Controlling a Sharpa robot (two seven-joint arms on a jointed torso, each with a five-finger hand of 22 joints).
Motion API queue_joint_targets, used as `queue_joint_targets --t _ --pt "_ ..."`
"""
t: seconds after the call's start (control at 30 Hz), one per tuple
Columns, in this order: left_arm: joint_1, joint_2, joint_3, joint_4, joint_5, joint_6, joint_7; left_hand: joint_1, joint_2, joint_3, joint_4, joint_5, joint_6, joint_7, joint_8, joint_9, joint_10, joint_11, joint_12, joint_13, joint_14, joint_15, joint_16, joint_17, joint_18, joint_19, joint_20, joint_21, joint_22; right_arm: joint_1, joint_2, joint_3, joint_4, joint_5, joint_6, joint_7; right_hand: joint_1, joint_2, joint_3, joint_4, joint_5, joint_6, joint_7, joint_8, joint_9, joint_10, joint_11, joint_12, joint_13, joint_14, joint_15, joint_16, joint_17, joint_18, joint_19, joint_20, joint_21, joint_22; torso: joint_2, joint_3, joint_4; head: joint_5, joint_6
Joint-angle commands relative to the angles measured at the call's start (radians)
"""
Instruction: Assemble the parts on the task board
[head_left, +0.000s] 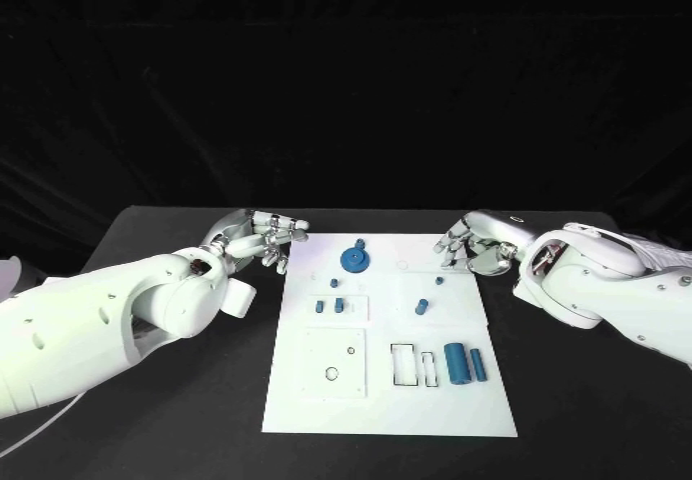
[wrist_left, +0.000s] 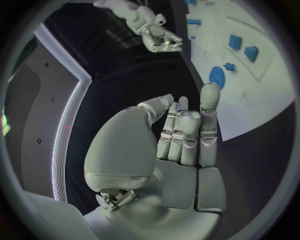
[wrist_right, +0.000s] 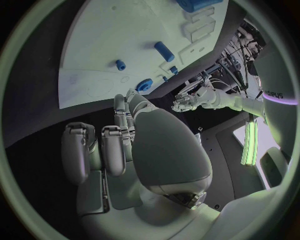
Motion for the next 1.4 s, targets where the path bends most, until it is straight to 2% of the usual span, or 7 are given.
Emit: queue_joint_targets --t 0.03,0.1,0.2,0.37,0.6,0.97,1.4 --pt "0.0 -0.021 -0.003 0.025 0.359 0.051 0.125 -0.01 0.001 -0.014 -0.001 -0.003 0.0 -0.003 -0.001 0.0 0.015 -0.001 0.015 0.005 -0.009 0.001 -0.004 -0.009 0.015 -0.009 -0.002 -0.013 -0.01 -0.008 -0.002 -0.001 0.013 -0.221 0.057 -0.074 -0.004 -0.013 0.017 0.005 -0.011 0.007 -0.001 0.001 0.0 -0.005 0.002 -0.004 -0.027 0.079 0.006 -0.008 0.149 0.02 0.003 0.001 -0.009 0.055 0.0 -0.0017 -0.0026 -0.018 0.002" --pt "-0.001 -0.038 -0.006 0.04 0.389 0.056 0.134 -0.011 0.004 -0.025 -0.003 -0.004 0.002 -0.006 0.002 0.0 0.021 -0.004 0.029 0.01 -0.012 -0.002 -0.005 -0.015 0.017 -0.011 -0.004 -0.022 -0.017 -0.013 -0.002 0.0 0.021 -0.267 0.077 -0.089 -0.01 -0.023 0.034 0.009 -0.018 0.007 -0.002 0.001 -0.001 -0.012 0.002 -0.004 -0.053 0.077 0.007 -0.014 0.141 0.022 -0.001 0.001 -0.016 0.045 -0.001 -0.0026 -0.0018 -0.021 0.003" --pt "-0.001 -0.052 -0.009 0.051 0.406 0.06 0.14 -0.01 0.006 -0.031 -0.005 -0.005 0.003 -0.007 0.003 0.0 0.02 -0.005 0.036 0.012 -0.013 -0.003 -0.006 -0.019 0.018 -0.012 -0.005 -0.029 -0.023 -0.018 -0.001 0.0 0.028 -0.302 0.096 -0.1 -0.017 -0.033 0.05 0.012 -0.026 0.007 -0.004 0.0 -0.001 -0.018 0.002 -0.004 -0.079 0.075 0.006 -0.024 0.13 0.025 -0.006 0.0 -0.024 0.033 -0.001 -0.0015 -0.0002 -0.024 0.004" --pt "-0.001 -0.063 -0.012 0.06 0.416 0.062 0.143 -0.011 0.006 -0.037 -0.006 -0.006 0.003 -0.007 0.003 0.0 0.017 -0.005 0.041 0.014 -0.017 -0.003 -0.01 -0.028 0.019 -0.015 -0.006 -0.04 -0.032 -0.025 0.006 0.0 0.035 -0.333 0.121 -0.11 -0.023 -0.044 0.075 0.015 -0.031 0.009 -0.006 0.0 -0.001 -0.019 0.002 -0.003 -0.112 0.074 0.004 -0.03 0.123 0.026 -0.008 -0.001 -0.029 0.028 0.0 -0.0026 -0.0021 -0.022 0.005" --pt "-0.001 -0.068 -0.013 0.063 0.419 0.063 0.14 -0.011 0.008 -0.043 -0.008 -0.008 0.0 -0.006 0.002 0.0 0.01 -0.004 0.047 0.016 -0.022 -0.003 -0.015 -0.04 0.021 -0.019 -0.006 -0.055 -0.043 -0.031 0.015 0.0 0.04 -0.351 0.151 -0.116 -0.028 -0.048 0.097 0.015 -0.037 0.013 -0.008 0.001 0.0 -0.019 0.0 -0.003 -0.139 0.073 0.001 -0.035 0.117 0.026 -0.008 -0.004 -0.032 0.026 0.001 -0.0009 -0.0011 -0.023 0.003" --pt "-0.001 -0.071 -0.013 0.064 0.42 0.062 0.133 -0.011 0.01 -0.048 -0.009 -0.01 -0.002 -0.006 0.002 0.0 0.005 -0.004 0.051 0.017 -0.026 -0.002 -0.018 -0.046 0.022 -0.021 -0.006 -0.064 -0.05 -0.036 0.036 0.0 0.03 -0.354 0.165 -0.113 -0.03 -0.042 0.148 0.009 -0.057 0.023 -0.011 0.001 0.001 -0.007 -0.002 -0.002 -0.179 0.074 -0.004 -0.037 0.113 0.026 -0.007 -0.009 -0.034 0.025 0.001 -0.0002 -0.0016 -0.022 -0.001" --pt "-0.001 -0.072 -0.013 0.068 0.42 0.059 0.124 -0.008 0.013 -0.051 -0.012 -0.01 -0.004 -0.005 0.002 -0.001 0.0 -0.004 0.057 0.018 -0.029 -0.002 -0.021 -0.054 0.023 -0.023 -0.006 -0.073 -0.058 -0.043 0.059 -0.001 0.011 -0.364 0.206 -0.126 -0.035 -0.023 0.202 -0.003 -0.064 0.041 -0.016 0.005 0.004 0.01 -0.008 0.001 -0.209 0.075 -0.009 -0.036 0.114 0.026 -0.005 -0.015 -0.035 0.026 0.002 0.0004 -0.002 -0.02 -0.005"
